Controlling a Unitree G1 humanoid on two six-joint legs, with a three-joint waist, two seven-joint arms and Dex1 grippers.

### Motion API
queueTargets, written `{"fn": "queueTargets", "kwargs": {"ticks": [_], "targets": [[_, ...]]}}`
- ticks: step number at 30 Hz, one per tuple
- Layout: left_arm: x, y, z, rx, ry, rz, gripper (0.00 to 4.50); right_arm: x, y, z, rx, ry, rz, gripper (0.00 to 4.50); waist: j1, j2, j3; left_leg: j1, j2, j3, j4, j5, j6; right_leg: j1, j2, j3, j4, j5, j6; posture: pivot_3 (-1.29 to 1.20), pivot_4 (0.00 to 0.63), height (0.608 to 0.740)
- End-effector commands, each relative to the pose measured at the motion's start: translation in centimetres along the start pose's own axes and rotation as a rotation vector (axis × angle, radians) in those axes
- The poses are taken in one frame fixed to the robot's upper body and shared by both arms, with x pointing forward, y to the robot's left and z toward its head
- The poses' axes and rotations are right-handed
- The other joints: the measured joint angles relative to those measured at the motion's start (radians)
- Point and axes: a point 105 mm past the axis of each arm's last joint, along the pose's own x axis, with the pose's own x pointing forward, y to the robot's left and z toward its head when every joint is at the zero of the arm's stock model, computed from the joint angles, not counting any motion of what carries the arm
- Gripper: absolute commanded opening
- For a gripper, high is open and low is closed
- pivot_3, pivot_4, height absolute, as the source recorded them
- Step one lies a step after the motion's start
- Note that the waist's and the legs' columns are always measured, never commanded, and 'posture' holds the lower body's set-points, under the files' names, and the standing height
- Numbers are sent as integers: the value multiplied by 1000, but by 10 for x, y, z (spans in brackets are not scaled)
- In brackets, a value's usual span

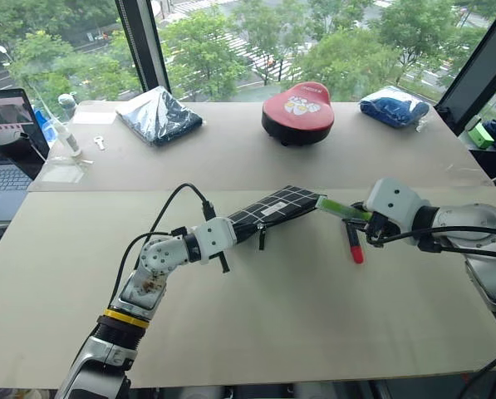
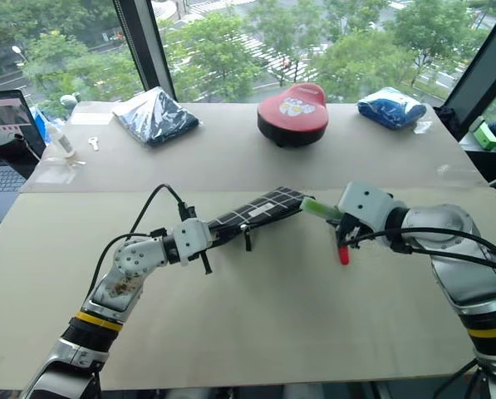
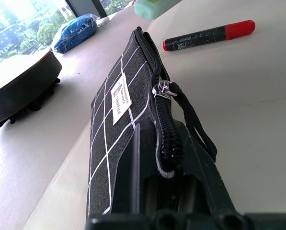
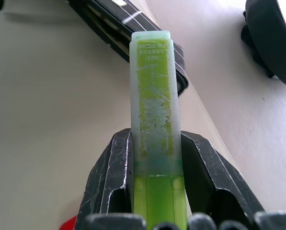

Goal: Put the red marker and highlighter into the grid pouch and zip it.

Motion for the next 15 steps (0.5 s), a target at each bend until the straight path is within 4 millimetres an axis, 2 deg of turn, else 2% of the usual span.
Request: {"fn": "queueTargets", "kwargs": {"ticks": [1,7,15], "targets": [[-2,0,10,42,-42,6,0,1,-6,3,24,-30,-13,1024,-2,0,0,0,0,0,0,0,0,0,0,0,0,0,0,0,150,740],[-3,-2,10,46,-42,9,0,6,-1,-7,34,-2,13,1024,-1,0,0,0,0,0,0,0,0,0,0,0,0,0,0,0,150,740],[-2,-2,11,49,-42,19,0,16,2,-7,36,-6,25,1024,-2,0,0,0,0,0,0,0,0,0,0,0,0,0,0,0,150,740]]}}
